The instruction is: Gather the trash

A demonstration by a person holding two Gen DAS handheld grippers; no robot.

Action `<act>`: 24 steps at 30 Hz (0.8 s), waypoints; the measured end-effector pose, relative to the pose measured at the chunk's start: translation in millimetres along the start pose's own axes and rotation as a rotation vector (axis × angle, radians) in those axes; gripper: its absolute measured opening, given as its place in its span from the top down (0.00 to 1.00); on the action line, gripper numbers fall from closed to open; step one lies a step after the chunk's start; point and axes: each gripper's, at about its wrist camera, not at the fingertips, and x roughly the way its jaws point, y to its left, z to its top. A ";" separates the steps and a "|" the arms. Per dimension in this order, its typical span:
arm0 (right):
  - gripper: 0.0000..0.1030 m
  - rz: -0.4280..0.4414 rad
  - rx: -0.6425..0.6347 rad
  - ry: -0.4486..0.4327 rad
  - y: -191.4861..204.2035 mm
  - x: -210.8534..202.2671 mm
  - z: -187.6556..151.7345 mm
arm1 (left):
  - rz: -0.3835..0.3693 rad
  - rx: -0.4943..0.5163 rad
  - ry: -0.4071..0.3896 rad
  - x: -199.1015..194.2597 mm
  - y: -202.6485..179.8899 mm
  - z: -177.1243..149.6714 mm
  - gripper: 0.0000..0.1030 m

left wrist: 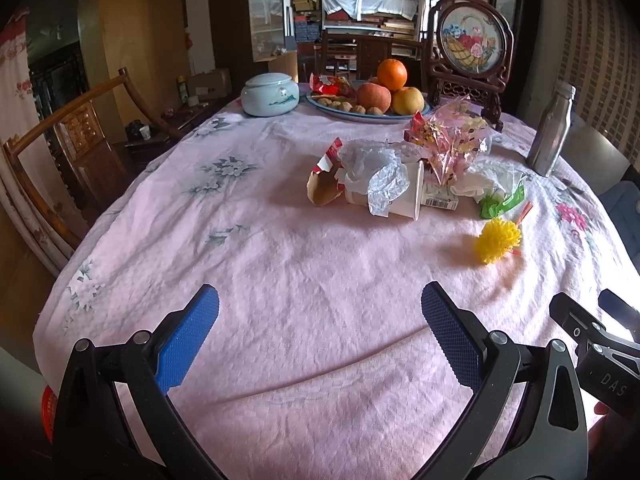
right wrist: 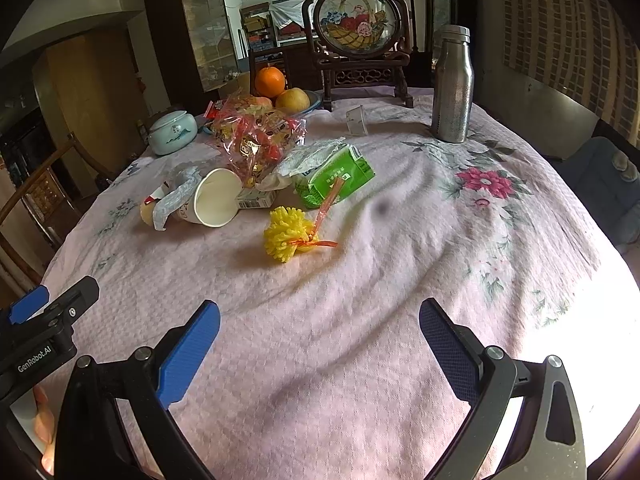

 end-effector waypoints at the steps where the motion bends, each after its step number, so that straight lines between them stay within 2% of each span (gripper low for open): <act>1: 0.05 0.000 -0.001 -0.001 -0.1 0.2 0.0 | 0.000 0.001 -0.001 0.5 -0.5 0.0 0.06; 24: 0.05 0.005 0.001 0.001 1.5 0.9 -1.4 | -0.001 0.001 0.000 0.2 0.1 -0.6 0.06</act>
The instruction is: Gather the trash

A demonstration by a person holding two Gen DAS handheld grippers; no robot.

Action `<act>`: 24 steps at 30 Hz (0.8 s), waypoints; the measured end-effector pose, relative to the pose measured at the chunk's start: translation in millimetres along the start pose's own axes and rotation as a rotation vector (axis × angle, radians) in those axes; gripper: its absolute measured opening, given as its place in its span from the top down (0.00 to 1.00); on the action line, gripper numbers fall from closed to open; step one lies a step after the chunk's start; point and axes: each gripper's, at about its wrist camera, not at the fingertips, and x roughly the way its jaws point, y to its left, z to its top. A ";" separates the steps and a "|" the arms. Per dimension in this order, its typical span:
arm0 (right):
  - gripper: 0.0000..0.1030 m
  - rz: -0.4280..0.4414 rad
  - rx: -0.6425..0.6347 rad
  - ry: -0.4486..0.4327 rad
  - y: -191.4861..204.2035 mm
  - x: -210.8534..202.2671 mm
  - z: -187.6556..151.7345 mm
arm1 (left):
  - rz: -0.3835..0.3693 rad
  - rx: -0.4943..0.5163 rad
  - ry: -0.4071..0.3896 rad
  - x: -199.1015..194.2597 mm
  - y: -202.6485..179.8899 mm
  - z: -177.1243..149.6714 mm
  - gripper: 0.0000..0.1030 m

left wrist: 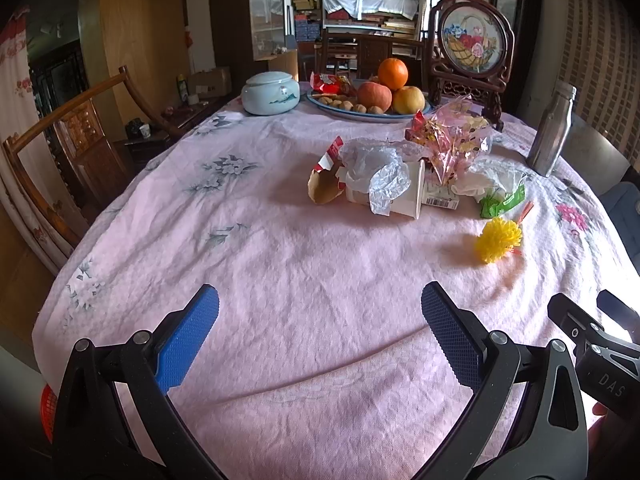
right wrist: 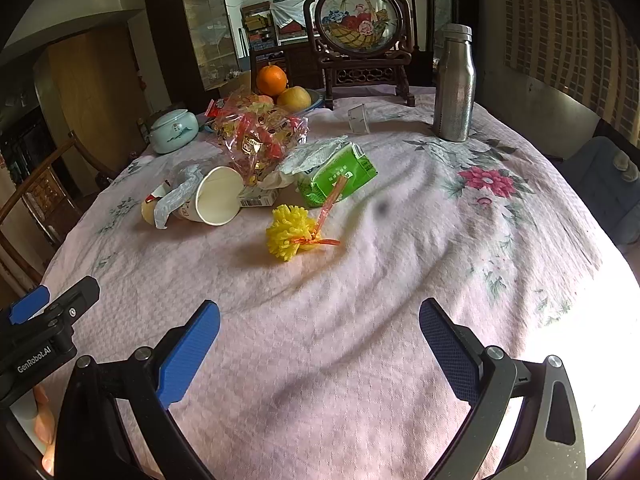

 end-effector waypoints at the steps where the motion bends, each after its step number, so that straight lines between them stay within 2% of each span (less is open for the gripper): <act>1: 0.05 0.000 -0.001 0.000 0.2 0.2 0.0 | 0.000 0.001 0.000 -0.2 0.0 -0.1 0.06; 24: 0.05 0.001 -0.014 -0.001 3.6 -0.9 4.8 | -0.006 0.005 -0.002 -0.1 -1.2 4.4 0.06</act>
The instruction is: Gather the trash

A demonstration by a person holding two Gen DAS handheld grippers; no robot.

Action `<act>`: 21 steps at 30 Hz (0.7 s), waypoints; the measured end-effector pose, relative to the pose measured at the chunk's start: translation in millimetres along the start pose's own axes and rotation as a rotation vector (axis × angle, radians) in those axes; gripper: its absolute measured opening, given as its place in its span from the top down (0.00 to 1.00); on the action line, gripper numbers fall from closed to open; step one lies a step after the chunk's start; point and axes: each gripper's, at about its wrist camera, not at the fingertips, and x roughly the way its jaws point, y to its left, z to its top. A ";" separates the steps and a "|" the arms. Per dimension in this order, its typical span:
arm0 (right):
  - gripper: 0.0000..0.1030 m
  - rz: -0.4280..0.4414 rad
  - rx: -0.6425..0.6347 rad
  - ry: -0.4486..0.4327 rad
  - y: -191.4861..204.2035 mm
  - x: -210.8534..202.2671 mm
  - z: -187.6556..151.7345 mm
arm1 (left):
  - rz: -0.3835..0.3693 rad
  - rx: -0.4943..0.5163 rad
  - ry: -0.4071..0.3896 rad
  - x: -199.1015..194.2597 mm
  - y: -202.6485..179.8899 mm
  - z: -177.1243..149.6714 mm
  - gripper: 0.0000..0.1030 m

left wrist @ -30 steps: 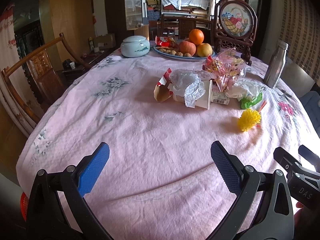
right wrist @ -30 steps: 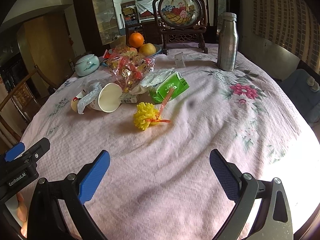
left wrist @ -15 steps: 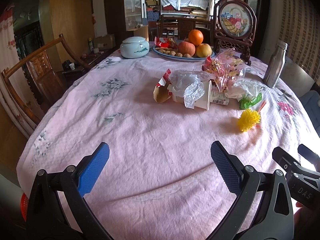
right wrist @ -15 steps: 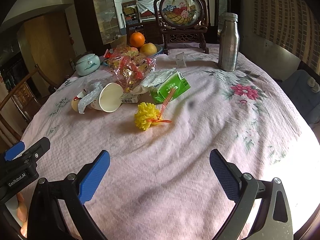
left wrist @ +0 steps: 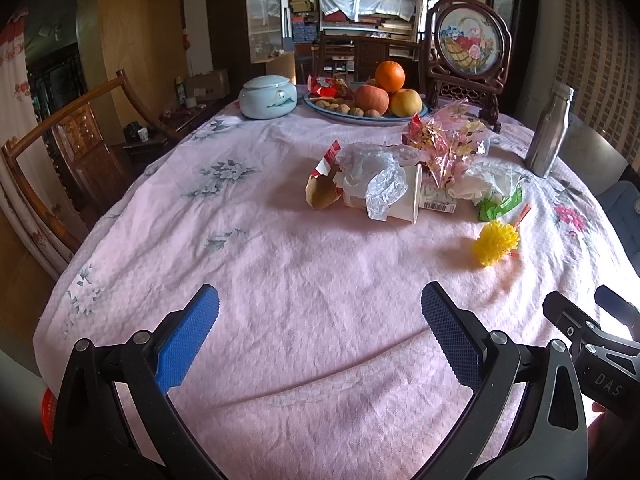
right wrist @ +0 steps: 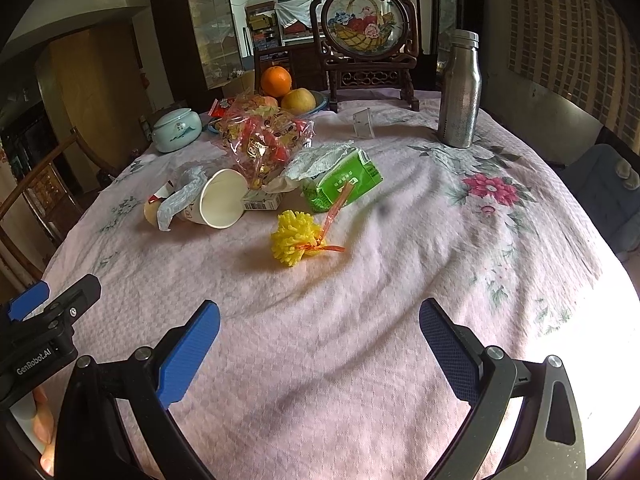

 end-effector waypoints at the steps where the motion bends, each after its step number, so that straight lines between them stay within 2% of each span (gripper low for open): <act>1: 0.05 0.002 0.002 0.002 -0.6 0.2 -0.1 | 0.000 -0.001 0.000 0.0 0.0 -0.1 0.06; 15: 0.05 -0.017 -0.008 0.003 -0.9 2.9 2.5 | -0.010 0.017 -0.003 2.2 0.4 2.9 0.06; 21: 0.05 0.003 -0.032 0.041 1.7 16.9 16.2 | -0.009 0.000 -0.042 4.2 24.9 11.5 0.06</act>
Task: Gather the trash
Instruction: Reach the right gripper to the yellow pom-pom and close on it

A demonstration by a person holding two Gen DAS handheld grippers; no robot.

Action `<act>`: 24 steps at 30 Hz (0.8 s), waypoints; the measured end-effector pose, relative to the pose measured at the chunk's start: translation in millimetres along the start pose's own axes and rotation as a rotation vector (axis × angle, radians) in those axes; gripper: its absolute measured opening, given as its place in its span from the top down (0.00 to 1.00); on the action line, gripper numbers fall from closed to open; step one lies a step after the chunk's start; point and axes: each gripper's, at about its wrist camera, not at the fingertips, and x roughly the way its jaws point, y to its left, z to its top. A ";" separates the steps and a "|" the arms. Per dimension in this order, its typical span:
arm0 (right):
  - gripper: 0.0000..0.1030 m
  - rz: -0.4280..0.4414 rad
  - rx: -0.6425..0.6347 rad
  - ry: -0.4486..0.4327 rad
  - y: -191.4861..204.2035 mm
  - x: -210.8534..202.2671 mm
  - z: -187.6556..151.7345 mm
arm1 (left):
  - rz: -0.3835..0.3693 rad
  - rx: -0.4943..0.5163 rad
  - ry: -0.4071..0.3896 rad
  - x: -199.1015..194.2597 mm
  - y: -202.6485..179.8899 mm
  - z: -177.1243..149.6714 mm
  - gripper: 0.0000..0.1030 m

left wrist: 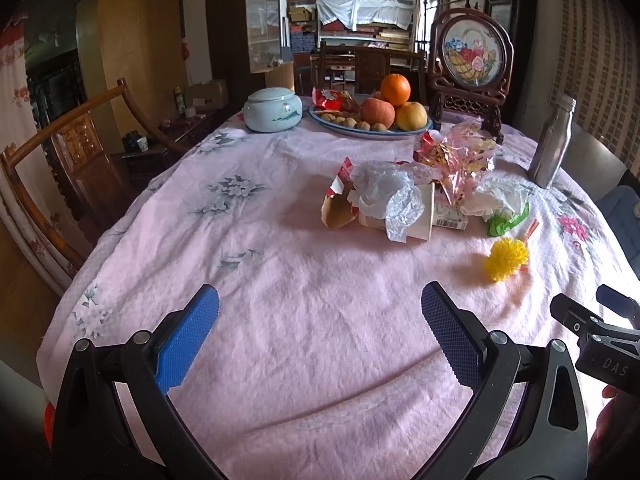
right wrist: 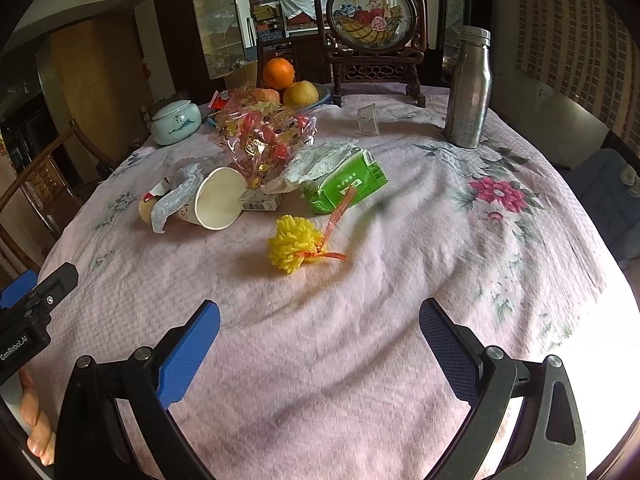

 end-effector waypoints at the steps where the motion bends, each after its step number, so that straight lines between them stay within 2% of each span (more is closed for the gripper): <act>1: 0.05 -0.004 -0.013 0.009 2.4 5.1 2.9 | 0.002 -0.006 0.001 2.0 4.7 0.8 0.06; 8: 0.05 -0.024 -0.079 0.112 20.5 64.1 30.0 | 0.021 -0.006 0.019 20.3 28.0 2.4 0.06; 10: 0.05 -0.055 -0.093 0.137 24.5 79.8 36.3 | 0.025 -0.015 0.034 27.0 34.1 3.7 0.06; 14: 0.05 -0.075 -0.103 0.162 25.2 98.5 42.2 | 0.013 -0.030 0.071 40.1 43.4 7.8 0.06; 17: 0.07 -0.047 -0.092 0.178 22.1 104.4 42.1 | 0.002 -0.033 0.091 48.1 45.9 10.3 0.06; 19: 0.21 -0.020 -0.081 0.183 20.6 106.2 42.8 | -0.006 -0.030 0.102 52.3 44.8 12.4 0.06; 21: 0.41 0.006 -0.070 0.199 19.3 109.0 42.9 | -0.013 -0.026 0.113 56.7 43.1 15.0 0.06; 22: 0.47 0.017 -0.065 0.211 18.6 110.1 42.8 | -0.017 -0.022 0.118 59.2 42.0 17.0 0.06; 23: 0.59 0.023 -0.059 0.209 17.1 110.8 43.2 | -0.018 -0.018 0.123 61.8 40.9 19.1 0.06; 24: 0.63 0.035 -0.050 0.190 15.7 107.9 43.2 | -0.014 -0.013 0.127 64.1 40.2 21.7 0.06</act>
